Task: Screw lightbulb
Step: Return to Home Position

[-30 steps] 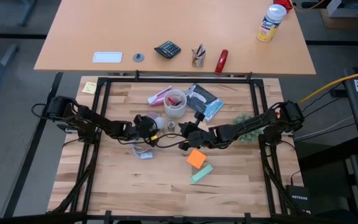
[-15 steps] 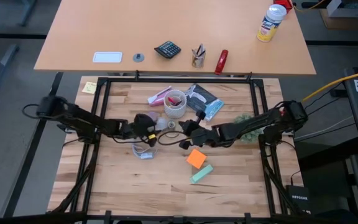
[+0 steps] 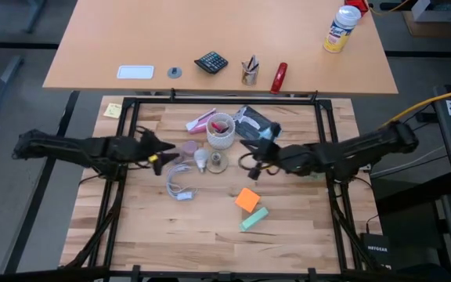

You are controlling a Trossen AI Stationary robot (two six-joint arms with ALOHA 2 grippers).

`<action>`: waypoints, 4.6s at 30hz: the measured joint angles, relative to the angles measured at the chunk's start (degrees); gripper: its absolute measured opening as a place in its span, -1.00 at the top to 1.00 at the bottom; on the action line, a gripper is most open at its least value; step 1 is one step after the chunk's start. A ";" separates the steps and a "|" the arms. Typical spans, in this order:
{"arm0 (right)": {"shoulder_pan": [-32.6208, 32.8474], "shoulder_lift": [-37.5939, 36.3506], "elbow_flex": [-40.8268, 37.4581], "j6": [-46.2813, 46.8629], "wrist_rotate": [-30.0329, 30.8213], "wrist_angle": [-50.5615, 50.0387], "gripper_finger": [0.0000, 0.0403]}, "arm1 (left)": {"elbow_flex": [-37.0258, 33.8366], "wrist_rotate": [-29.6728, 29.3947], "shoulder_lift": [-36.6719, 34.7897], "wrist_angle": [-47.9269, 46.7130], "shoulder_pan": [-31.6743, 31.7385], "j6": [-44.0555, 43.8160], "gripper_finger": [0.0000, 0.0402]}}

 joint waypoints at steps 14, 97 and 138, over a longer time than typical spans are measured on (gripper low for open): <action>0.50 -5.00 0.02 -9.52 1.78 1.84 0.97 | -0.32 -4.37 -19.36 -2.78 0.20 28.26 -0.11; -6.84 -71.59 -60.33 14.88 -23.81 7.27 0.97 | -22.64 3.72 -34.76 6.07 0.17 38.11 -0.11; -14.58 -74.62 -60.37 14.81 -24.34 5.32 0.97 | -22.69 3.72 -34.73 6.36 0.15 38.11 -0.11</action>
